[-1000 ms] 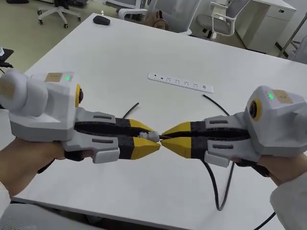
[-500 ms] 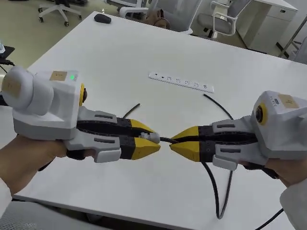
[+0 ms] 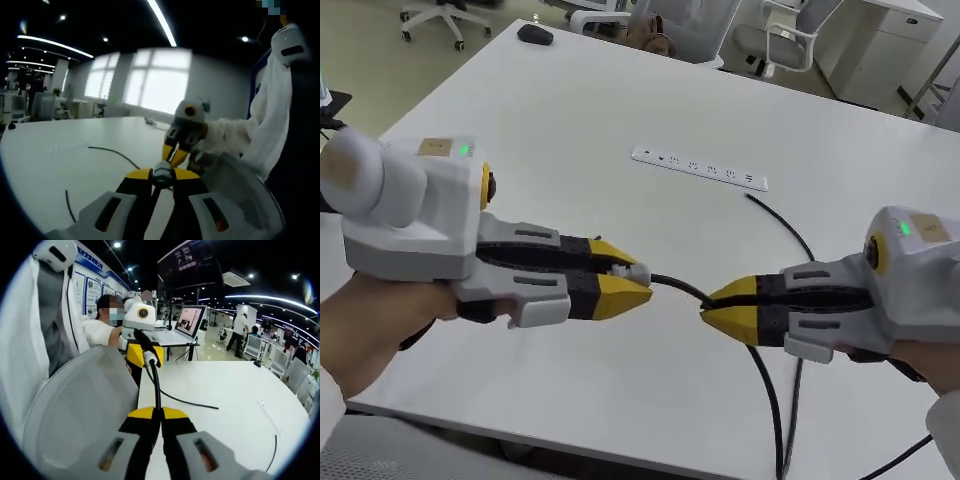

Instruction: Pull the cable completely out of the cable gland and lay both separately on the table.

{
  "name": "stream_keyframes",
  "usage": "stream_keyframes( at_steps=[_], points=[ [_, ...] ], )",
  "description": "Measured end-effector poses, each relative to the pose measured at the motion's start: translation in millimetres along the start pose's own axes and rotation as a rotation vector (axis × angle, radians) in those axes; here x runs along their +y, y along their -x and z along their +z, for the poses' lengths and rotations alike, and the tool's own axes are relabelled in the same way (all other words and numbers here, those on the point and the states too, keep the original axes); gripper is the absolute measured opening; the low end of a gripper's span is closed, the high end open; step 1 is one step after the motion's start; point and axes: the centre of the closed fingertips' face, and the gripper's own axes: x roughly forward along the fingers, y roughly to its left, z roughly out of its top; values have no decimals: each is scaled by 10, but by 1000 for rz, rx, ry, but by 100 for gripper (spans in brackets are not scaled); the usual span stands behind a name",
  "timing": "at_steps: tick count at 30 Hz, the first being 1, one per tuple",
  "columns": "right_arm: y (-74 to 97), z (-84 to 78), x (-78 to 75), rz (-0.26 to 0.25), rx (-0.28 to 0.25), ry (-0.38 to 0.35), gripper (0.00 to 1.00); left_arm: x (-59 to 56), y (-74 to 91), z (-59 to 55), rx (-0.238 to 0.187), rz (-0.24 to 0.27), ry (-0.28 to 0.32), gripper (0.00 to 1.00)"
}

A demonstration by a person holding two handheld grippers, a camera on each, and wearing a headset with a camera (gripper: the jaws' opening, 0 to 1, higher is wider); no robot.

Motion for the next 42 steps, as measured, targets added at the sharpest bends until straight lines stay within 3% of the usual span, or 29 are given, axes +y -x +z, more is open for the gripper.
stream_keyframes(
  at_steps=[5, 18, 22, 27, 32, 38, 42],
  points=[
    [31, -138, -18, -21, 53, -3, 3, 28, 6, 5, -6, 11, 12, 17],
    [29, -143, -44, -41, 56, 19, 4, 43, 5, -6, -3, 17, 14, 17],
    [64, -44, -41, -37, 21, 10, 6, 45, 10, 10, -14, 19, 17, 17],
    [77, 243, -27, -40, -61, 15, 16, 18, -5, -8, -5, 7, 13, 17],
    [-20, 528, 53, -2, -125, 39, 20, -24, -27, -34, 9, -10, 5, 17],
    [-198, 576, 157, 51, -88, 94, 21, -29, -23, -27, 5, -11, 5, 17],
    [-289, 498, 108, 33, -35, 129, 13, -42, -27, -27, 6, -16, 3, 17]
  ],
)
